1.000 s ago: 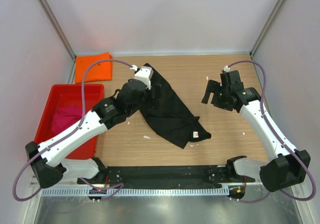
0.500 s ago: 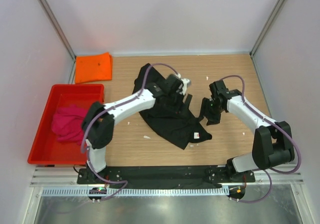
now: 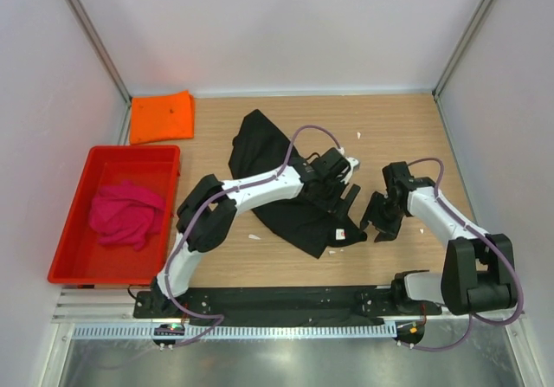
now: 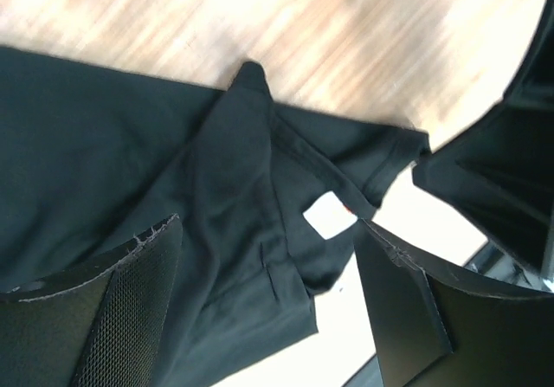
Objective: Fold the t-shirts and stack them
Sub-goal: Flatten the tshirt out
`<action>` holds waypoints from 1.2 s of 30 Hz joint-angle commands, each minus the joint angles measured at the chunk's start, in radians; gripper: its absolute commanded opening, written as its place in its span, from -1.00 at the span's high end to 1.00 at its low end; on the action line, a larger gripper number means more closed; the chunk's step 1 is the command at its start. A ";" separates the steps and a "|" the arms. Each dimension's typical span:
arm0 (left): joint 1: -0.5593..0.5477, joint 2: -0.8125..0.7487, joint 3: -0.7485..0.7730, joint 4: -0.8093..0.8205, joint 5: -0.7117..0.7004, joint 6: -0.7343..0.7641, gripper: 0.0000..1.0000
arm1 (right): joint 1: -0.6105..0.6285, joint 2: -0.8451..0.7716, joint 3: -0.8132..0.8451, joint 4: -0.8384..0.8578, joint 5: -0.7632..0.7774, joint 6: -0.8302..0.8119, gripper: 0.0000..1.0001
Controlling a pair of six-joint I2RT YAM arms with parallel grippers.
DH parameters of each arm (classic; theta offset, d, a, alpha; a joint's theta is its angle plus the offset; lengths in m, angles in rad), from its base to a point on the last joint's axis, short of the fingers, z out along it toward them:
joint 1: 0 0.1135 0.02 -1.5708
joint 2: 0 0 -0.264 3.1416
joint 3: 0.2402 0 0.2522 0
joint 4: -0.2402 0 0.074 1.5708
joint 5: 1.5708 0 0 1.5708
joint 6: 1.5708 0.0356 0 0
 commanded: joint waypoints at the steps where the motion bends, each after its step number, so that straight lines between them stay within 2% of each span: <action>1: -0.017 0.030 0.052 -0.001 -0.061 0.014 -0.62 | -0.013 0.014 0.005 0.034 -0.036 0.011 -0.14; 13: -0.022 0.122 0.109 -0.029 -0.107 0.034 -0.41 | -0.017 0.092 0.000 0.106 -0.058 0.017 -0.09; 17: -0.022 0.154 0.141 -0.035 -0.136 0.051 -0.18 | -0.020 0.117 0.002 0.123 -0.036 0.008 0.03; 19: -0.022 0.162 0.155 -0.047 -0.152 0.055 0.04 | -0.020 0.135 0.000 0.130 -0.022 0.006 0.15; 21: -0.022 0.154 0.164 -0.053 -0.185 0.061 0.39 | -0.022 0.143 -0.006 0.145 -0.009 0.009 0.36; 22: -0.022 0.147 0.161 -0.055 -0.197 0.061 0.65 | -0.022 0.152 -0.003 0.142 -0.007 0.003 0.48; 23: -0.022 0.136 0.152 -0.054 -0.213 0.063 0.76 | -0.023 0.152 0.009 0.139 -0.004 -0.002 0.72; 25: -0.020 0.093 0.141 -0.055 -0.268 0.071 1.00 | -0.022 0.135 0.029 0.104 0.022 -0.020 0.97; 31: -0.015 -0.132 0.121 -0.086 -0.426 0.090 1.00 | -0.020 -0.006 0.210 -0.050 0.042 -0.057 0.97; 36: -0.011 -0.335 0.167 -0.096 -0.532 0.150 1.00 | -0.017 -0.086 0.507 -0.139 0.008 -0.019 0.97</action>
